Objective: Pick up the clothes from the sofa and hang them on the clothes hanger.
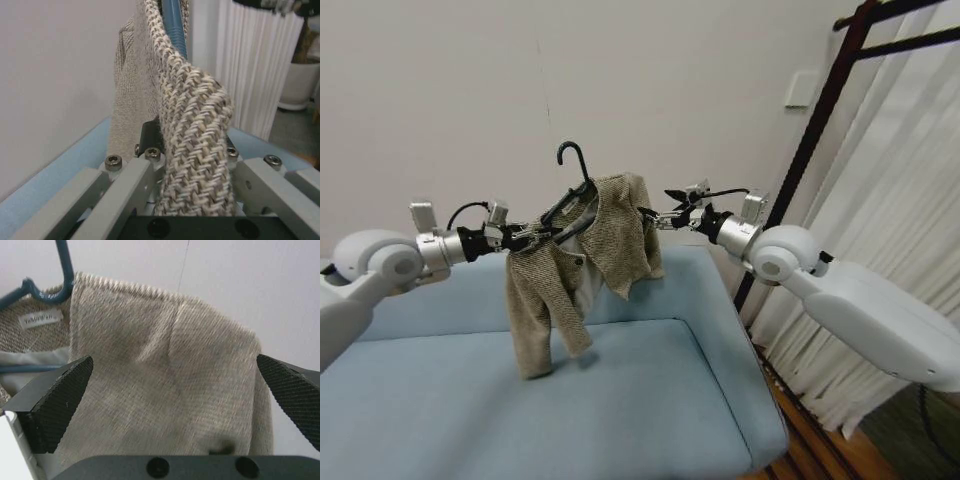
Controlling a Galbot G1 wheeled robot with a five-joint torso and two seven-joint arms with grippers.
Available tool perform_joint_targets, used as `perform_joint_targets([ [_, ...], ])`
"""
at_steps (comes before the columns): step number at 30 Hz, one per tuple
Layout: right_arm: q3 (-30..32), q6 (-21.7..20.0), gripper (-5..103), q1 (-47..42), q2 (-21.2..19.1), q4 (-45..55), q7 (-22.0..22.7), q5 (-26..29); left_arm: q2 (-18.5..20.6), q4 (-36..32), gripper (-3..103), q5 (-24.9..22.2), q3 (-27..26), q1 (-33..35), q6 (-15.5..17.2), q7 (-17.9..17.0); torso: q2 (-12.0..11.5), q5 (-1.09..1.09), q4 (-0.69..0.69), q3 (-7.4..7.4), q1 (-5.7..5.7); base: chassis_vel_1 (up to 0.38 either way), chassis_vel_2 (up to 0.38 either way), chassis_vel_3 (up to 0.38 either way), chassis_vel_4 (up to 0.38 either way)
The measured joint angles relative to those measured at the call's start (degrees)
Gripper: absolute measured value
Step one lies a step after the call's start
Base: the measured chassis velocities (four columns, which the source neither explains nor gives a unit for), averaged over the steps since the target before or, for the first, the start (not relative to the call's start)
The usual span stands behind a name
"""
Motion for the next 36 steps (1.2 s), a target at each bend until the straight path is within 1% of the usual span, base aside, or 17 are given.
perform_joint_targets([
  [2,0.21,-0.49,100,0.18,-0.37,0.27,-0.28,0.54,0.11,2.55,12,3.05,0.85,-0.79,-1.68,5.12,0.0,-0.01,0.0,0.0,0.0,0.0,0.0,0.0,0.0],
  [3,0.21,-0.58,100,0.18,-0.53,0.37,-0.36,0.59,-0.05,3.04,12,3.71,0.99,-0.95,-1.98,5.98,0.0,0.0,0.01,0.0,0.0,0.0,0.0,0.0,0.0],
  [6,0.22,-1.13,100,0.27,-0.86,0.54,-0.39,0.94,-0.75,3.69,12,4.17,1.89,-1.34,-2.6,6.55,0.0,0.0,0.01,0.0,0.0,0.0,0.0,0.0,0.0],
  [8,0.22,-1.37,100,0.45,-0.9,0.51,-0.45,0.99,-2.26,5.12,12,4.81,4.18,-3.54,-2.97,7.22,0.0,0.0,-0.01,0.0,0.0,0.0,0.0,0.0,0.0],
  [11,0.27,-1.54,100,0.75,-1.08,0.29,-1.19,1.5,-3.82,6.74,12,5.25,5.68,-5.45,-3.02,8.36,0.0,0.01,-0.01,0.0,0.0,0.0,0.0,0.0,0.0],
  [12,0.31,-1.73,100,1.14,-1.4,0.0,-2.41,2.17,-4.74,8.05,12,5.83,6.93,-7.2,-3.03,9.49,0.0,0.0,-0.02,0.0,0.0,0.0,0.0,0.0,0.0],
  [13,0.31,-1.73,100,1.14,-1.4,0.0,-2.41,2.17,-4.74,8.05,12,5.83,6.93,-7.2,-3.03,9.49,0.0,0.0,-0.02,0.0,0.0,0.0,0.0,0.0,0.0],
  [16,0.33,-2.86,100,2.85,-2.37,-1.89,-8.19,3.26,-6.55,11.58,12,7.52,11.44,-12.67,-3.03,12.39,0.0,0.01,-0.02,0.0,0.01,0.0,0.0,0.0,0.0],
  [19,0.0,-5.41,100,6.02,-3.93,-4.06,-15.44,2.43,-7.49,14.96,12,8.66,18.17,-19.97,-3.04,16.11,0.0,0.02,-0.01,0.0,0.01,0.0,0.0,0.0,0.0],
  [20,0.0,-5.41,100,6.02,-3.93,-4.06,-15.44,2.43,-7.49,14.96,12,8.66,18.17,-19.97,-3.04,16.11,0.0,0.02,-0.01,0.0,0.01,0.0,0.0,0.0,0.0],
  [23,-0.83,-8.93,100,9.3,-4.88,-5.13,-19.23,1.33,-8.81,17.94,12,10.31,25.21,-27.26,-3.1,20.34,0.0,0.01,-0.01,0.0,0.0,0.0,0.0,0.0,0.0],
  [25,-0.98,-9.41,100,9.67,-4.95,-5.21,-19.52,1.29,-9.04,18.31,12,10.57,25.85,-28.05,-3.12,20.75,0.0,0.01,-0.01,0.0,0.0,0.0,0.0,0.0,0.0],
  [26,-1.71,-11.43,100,11.04,-5.05,-5.39,-20.15,1.39,-10.11,19.74,12,11.41,28.16,-30.91,-3.18,22.53,0.0,0.01,-0.01,0.01,0.0,0.0,0.0,0.0,0.0],
  [29,-3.42,-15.34,100,13.17,-4.52,-6.29,-20.29,2.15,-12.62,22.5,12,13.75,31.21,-35.1,-3.7,25.36,0.0,0.01,-0.01,0.0,0.0,0.0,0.0,0.0,0.0],
  [30,-3.42,-15.34,100,13.17,-4.52,-6.29,-20.29,2.15,-12.62,22.5,12,13.75,31.21,-35.1,-3.7,25.36,0.0,0.01,-0.01,0.0,0.0,0.0,0.0,0.0,0.0],
  [31,-3.74,-16.46,100,13.49,-4.27,-6.47,-20.31,2.83,-13.09,23.03,12,14.11,31.83,-35.9,-3.89,25.85,0.0,0.01,-0.01,0.01,0.0,0.0,0.0,0.0,0.0],
  [36,-5.44,-21.37,100,15.33,-2.75,-7.97,-20.79,3.97,-15.11,26.3,12,16.33,35.66,-40.67,-6.63,29.04,0.0,0.01,0.0,0.01,0.0,0.0,0.0,0.0,0.0],
])
